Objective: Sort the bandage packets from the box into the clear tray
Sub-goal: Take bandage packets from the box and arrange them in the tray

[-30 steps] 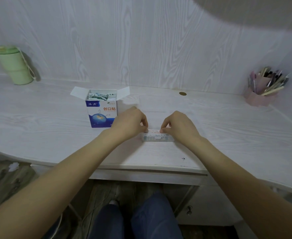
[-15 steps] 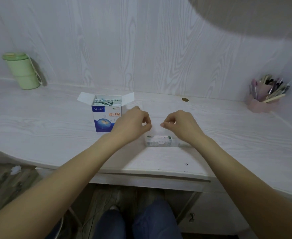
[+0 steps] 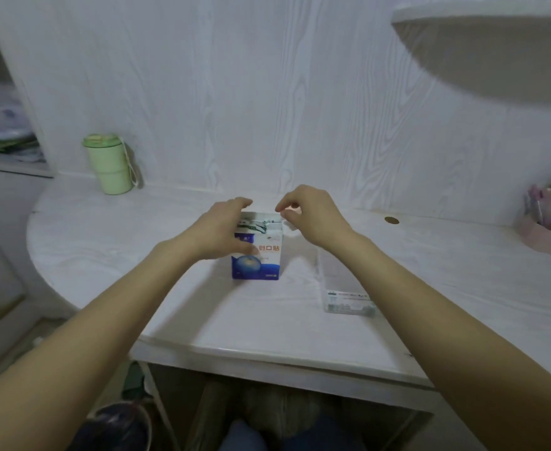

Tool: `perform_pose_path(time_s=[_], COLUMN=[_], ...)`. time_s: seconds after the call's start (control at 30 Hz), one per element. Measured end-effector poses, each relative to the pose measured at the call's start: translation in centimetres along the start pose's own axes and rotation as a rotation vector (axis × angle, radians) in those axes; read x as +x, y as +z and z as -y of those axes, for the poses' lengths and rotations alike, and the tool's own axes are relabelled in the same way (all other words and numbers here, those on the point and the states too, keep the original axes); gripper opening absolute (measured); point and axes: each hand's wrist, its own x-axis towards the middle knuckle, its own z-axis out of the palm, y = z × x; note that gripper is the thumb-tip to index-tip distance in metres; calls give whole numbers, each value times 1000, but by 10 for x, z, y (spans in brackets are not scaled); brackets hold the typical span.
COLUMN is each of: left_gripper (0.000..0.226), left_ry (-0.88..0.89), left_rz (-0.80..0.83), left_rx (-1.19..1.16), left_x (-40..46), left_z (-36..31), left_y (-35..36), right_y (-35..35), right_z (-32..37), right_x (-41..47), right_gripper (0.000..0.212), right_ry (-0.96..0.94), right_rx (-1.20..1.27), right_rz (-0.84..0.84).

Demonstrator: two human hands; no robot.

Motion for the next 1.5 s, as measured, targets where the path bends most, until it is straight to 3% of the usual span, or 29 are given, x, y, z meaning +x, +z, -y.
perform_pose_path(time_s=[0.13,0.33,0.53,0.83,0.97,1.17,1.37,1.5], left_gripper=[86,24,24,10,7,9,14,17], left_ry=[15,8,61,112,145,151,221,228], left_rz=[45,-54,50,187,207,51,-32,-61], left_rx=[35,-222,104,458,502,366,270,208], left_x=[10,12,39,64,66,63,57,56], left_z=[13,22,13,0,4,13,14,19], left_y=[0,-6,-20,-24,-23,-26,-28,-25], right_y=[9,14,21,30,35,41,35,23], right_z=[5,8,9,6,5,3,5,10], right_x=[17,24,32,32,31,30,29,25], right_gripper=[21,21,10,13,11,12,9,21], right_ry=[35,114,139,143,149,135,140,127], right_rx=[-112,-73,-83,-82,-88,-102,-82,39], right_rz=[63,166,186,128,87,45,81,123])
